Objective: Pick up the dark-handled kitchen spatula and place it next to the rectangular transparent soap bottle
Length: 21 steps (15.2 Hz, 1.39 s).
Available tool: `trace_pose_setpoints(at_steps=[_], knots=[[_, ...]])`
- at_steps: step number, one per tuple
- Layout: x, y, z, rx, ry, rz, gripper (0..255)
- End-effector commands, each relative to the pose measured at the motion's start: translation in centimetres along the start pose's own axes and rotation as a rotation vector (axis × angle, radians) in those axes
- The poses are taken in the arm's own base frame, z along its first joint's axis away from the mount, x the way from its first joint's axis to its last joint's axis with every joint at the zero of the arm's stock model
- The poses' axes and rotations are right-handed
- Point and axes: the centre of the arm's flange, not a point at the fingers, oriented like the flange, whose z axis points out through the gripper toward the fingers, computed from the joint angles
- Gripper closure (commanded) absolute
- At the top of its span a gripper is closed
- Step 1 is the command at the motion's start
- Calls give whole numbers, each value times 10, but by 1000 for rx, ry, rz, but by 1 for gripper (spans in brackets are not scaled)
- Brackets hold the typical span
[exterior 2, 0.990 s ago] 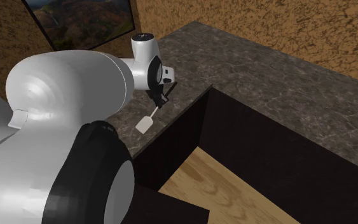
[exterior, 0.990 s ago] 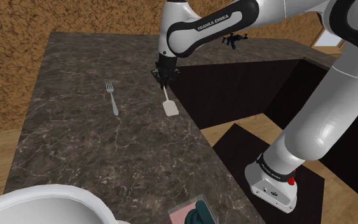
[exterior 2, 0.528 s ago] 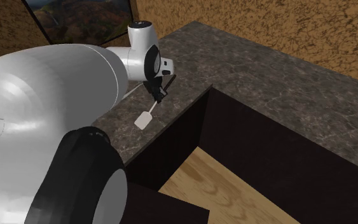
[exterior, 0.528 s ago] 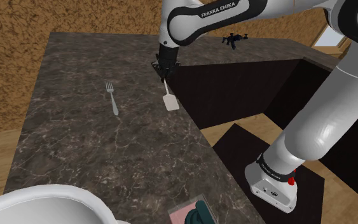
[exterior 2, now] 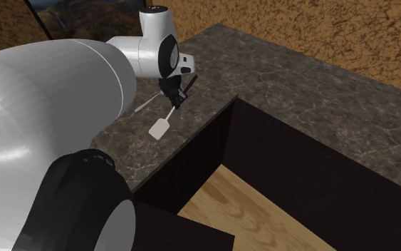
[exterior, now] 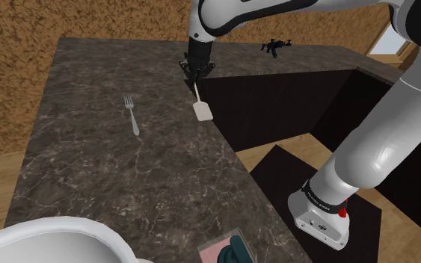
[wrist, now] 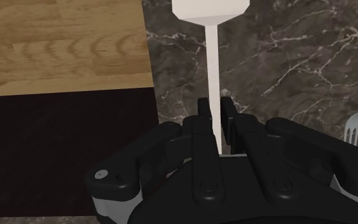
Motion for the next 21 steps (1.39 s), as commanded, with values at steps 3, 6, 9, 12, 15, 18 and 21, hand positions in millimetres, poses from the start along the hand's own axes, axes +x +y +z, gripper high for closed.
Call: trace_pose_setpoints(at_steps=[3, 6, 9, 12, 15, 18, 21], knots=[[2, -1, -22, 0, 0, 0, 255], [3, -1, -38, 0, 0, 0, 255], [4, -1, -53, 0, 0, 0, 255], [5, -1, -69, 0, 0, 0, 255], [6, -1, -85, 0, 0, 0, 255], [7, -1, -101, 0, 0, 0, 255], [8, -1, -117, 0, 0, 0, 255]])
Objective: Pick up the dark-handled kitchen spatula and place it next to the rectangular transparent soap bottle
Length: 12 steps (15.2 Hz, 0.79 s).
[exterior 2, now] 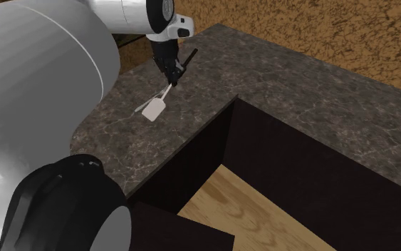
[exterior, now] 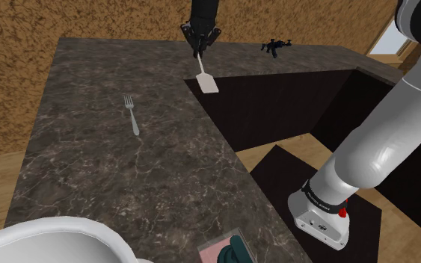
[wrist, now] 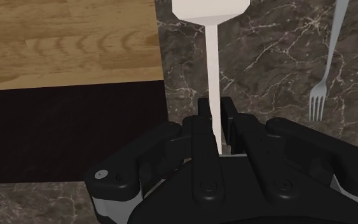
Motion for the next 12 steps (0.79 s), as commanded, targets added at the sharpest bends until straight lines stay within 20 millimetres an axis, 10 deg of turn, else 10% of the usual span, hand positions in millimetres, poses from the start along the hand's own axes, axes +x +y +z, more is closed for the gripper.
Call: trace_pose_setpoints(at_steps=[1, 3, 12], knots=[[0, -1, -12, 0, 0, 0, 255], [0, -1, -19, 0, 0, 0, 255], [-118, -7, -27, 0, 0, 0, 255]])
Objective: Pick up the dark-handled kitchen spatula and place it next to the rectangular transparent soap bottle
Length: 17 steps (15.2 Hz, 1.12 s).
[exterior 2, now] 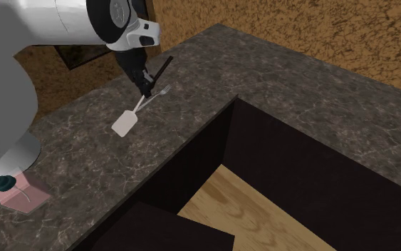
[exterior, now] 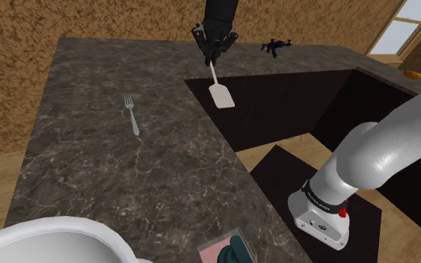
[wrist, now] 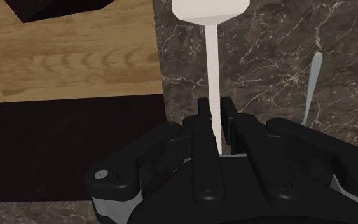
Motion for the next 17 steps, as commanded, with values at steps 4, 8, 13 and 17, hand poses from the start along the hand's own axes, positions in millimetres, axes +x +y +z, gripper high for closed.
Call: trace_pose_setpoints(at_steps=[4, 8, 13, 17], knots=[[-65, -3, -6, 0, 0, 1, 255], [-117, -6, -10, 0, 0, 1, 255], [-183, -9, -14, 0, 0, 1, 255], [-230, -11, -17, 0, 0, 1, 255]])
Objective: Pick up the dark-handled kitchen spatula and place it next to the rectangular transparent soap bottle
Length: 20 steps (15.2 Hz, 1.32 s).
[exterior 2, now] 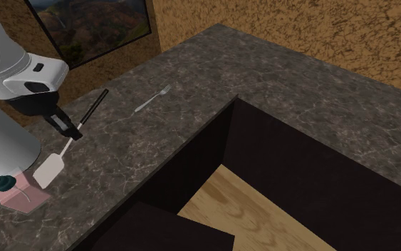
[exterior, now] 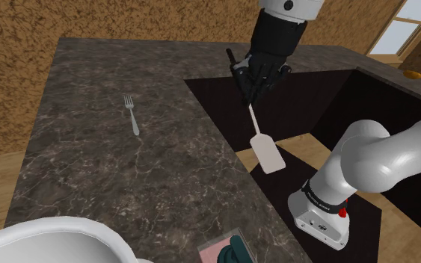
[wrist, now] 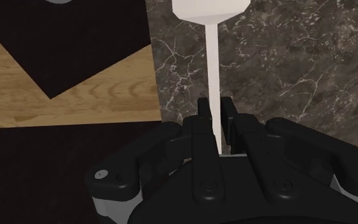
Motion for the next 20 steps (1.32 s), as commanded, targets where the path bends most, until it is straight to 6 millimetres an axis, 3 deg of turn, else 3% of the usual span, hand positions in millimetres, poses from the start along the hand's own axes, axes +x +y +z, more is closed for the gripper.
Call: trace_pose_setpoints(at_steps=[1, 20], knots=[[-11, -1, 4, 0, 0, 1, 255], [-17, -1, 105, 0, 0, 1, 255]])
